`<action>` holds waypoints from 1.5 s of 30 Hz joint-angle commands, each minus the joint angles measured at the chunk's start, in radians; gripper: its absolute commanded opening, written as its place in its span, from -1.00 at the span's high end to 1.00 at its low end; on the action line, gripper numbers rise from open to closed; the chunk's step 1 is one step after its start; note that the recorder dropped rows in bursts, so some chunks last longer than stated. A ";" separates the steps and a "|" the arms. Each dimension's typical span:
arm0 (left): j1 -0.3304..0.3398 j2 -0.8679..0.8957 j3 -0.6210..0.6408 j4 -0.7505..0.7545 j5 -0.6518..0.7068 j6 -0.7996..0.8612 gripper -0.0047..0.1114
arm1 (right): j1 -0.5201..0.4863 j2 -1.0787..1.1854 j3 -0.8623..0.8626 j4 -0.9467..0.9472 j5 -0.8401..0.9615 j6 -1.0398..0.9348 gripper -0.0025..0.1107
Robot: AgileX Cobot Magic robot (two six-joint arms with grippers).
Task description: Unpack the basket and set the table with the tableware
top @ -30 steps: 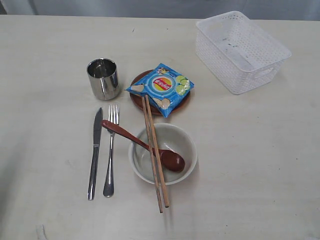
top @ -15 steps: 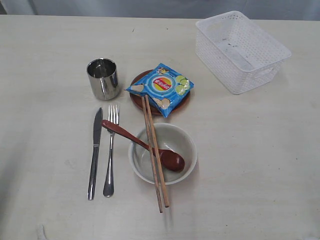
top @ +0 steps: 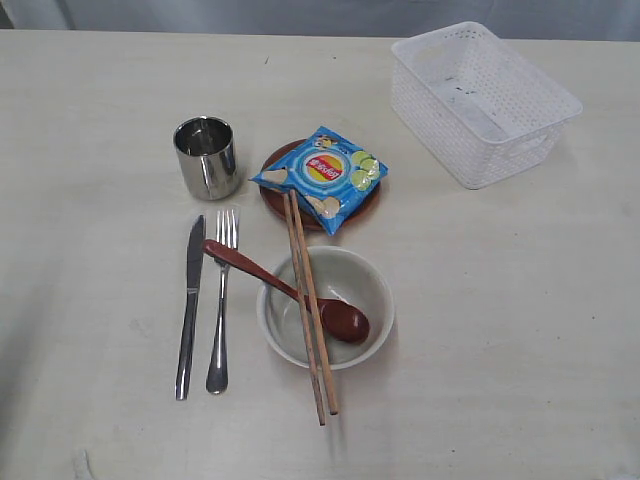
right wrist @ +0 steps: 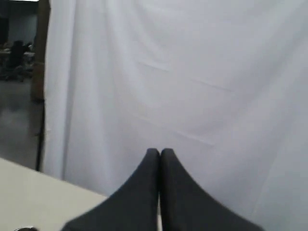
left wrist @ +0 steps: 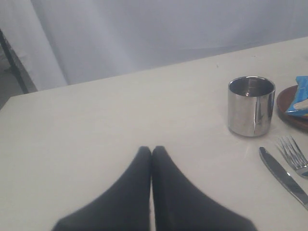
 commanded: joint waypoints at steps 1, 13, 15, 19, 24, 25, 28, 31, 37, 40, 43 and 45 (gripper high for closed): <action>0.005 -0.003 0.002 -0.008 -0.008 -0.003 0.92 | -0.112 -0.090 0.077 -0.018 -0.087 0.002 0.96; 0.005 -0.003 0.002 -0.008 -0.008 -0.003 0.92 | -0.228 -0.252 0.278 -0.124 -0.162 0.002 0.96; 0.005 -0.003 0.002 -0.008 -0.008 -0.003 0.92 | -0.228 -0.269 0.329 -0.125 -0.172 0.002 0.96; 0.005 -0.003 0.002 -0.014 -0.008 -0.003 0.92 | -0.228 -0.271 0.428 -0.125 -0.191 0.002 0.96; 0.005 -0.003 0.002 -0.012 -0.008 -0.003 0.92 | -0.228 -0.273 0.555 -0.123 -0.296 0.002 0.96; 0.005 -0.003 0.002 -0.012 -0.008 -0.003 0.92 | -0.228 -0.273 0.571 -0.122 -0.302 0.005 0.96; 0.005 -0.003 0.002 -0.012 -0.008 -0.003 0.92 | -0.228 -0.273 0.623 -0.122 -0.305 0.018 0.96; 0.005 -0.003 0.002 -0.012 -0.008 -0.003 0.92 | -0.228 -0.273 0.671 -0.122 -0.305 0.018 0.96; 0.005 -0.003 0.002 -0.012 -0.008 -0.003 0.92 | -0.228 -0.273 0.727 -0.122 -0.299 0.030 0.96; 0.005 -0.003 0.002 -0.012 -0.008 -0.003 0.92 | -0.228 -0.273 0.727 -0.122 -0.258 0.029 0.96; 0.005 -0.003 0.002 -0.012 -0.008 -0.003 0.92 | -0.228 -0.273 0.727 -0.122 -0.245 0.029 0.96; 0.005 -0.003 0.002 -0.012 -0.008 -0.003 0.92 | -0.228 -0.273 0.727 -0.129 -0.225 0.029 0.96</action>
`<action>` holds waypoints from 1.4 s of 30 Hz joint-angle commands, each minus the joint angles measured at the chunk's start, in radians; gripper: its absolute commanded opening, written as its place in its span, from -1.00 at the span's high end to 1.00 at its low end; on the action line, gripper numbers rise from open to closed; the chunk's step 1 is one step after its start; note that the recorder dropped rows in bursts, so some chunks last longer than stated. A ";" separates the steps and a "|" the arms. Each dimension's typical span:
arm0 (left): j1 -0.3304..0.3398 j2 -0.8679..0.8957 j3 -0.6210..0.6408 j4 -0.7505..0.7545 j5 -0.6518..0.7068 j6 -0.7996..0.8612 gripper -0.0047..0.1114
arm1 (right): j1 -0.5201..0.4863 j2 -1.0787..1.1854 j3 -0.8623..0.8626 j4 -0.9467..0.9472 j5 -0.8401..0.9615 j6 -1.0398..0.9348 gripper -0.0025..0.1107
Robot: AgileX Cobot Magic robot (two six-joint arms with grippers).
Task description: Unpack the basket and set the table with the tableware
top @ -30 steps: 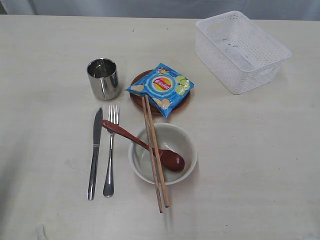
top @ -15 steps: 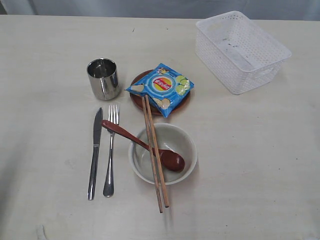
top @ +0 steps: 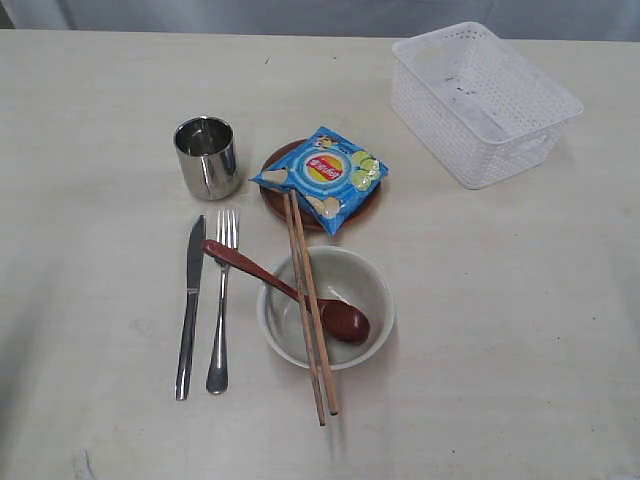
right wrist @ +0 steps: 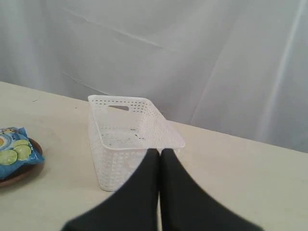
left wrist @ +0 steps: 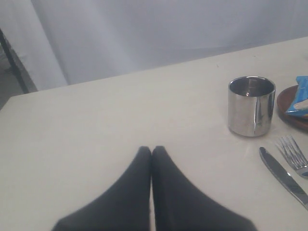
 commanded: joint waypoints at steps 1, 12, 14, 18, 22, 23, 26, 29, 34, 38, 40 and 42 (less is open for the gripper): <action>0.005 -0.003 0.002 -0.012 -0.008 -0.003 0.92 | -0.005 -0.005 0.003 -0.025 0.048 0.013 0.96; 0.005 -0.003 0.002 -0.012 -0.008 -0.003 0.92 | -0.005 -0.005 0.003 -0.037 0.159 0.047 0.96; 0.005 -0.003 0.002 -0.012 -0.008 -0.003 0.92 | -0.005 -0.005 0.003 -0.030 0.190 0.049 0.96; 0.005 -0.003 0.002 -0.012 -0.008 -0.003 0.92 | -0.005 -0.005 0.003 -0.030 0.190 0.056 0.96; 0.005 -0.003 0.002 -0.012 -0.008 -0.003 0.92 | -0.005 -0.005 0.003 -0.027 0.208 0.059 0.96; 0.005 -0.003 0.002 -0.012 -0.008 -0.003 0.92 | -0.005 -0.005 0.003 -0.027 0.210 0.071 0.96; 0.005 -0.003 0.002 -0.012 -0.008 -0.003 0.92 | -0.005 -0.005 0.003 -0.026 0.219 0.080 0.96; 0.005 -0.003 0.002 -0.012 -0.008 -0.003 0.92 | -0.005 -0.005 0.003 -0.024 0.220 0.105 0.96; 0.005 -0.003 0.002 -0.012 -0.008 -0.003 0.92 | -0.005 -0.005 0.003 -0.019 0.212 0.157 0.96; 0.005 -0.003 0.002 -0.012 -0.008 -0.003 0.92 | -0.005 -0.005 0.003 -0.019 0.212 0.157 0.96; 0.005 -0.003 0.002 -0.012 -0.008 -0.003 0.92 | -0.005 -0.005 0.003 -0.019 0.212 0.157 0.96; 0.005 -0.003 0.002 -0.012 -0.008 -0.003 0.92 | -0.005 -0.005 0.003 -0.019 0.212 0.157 0.96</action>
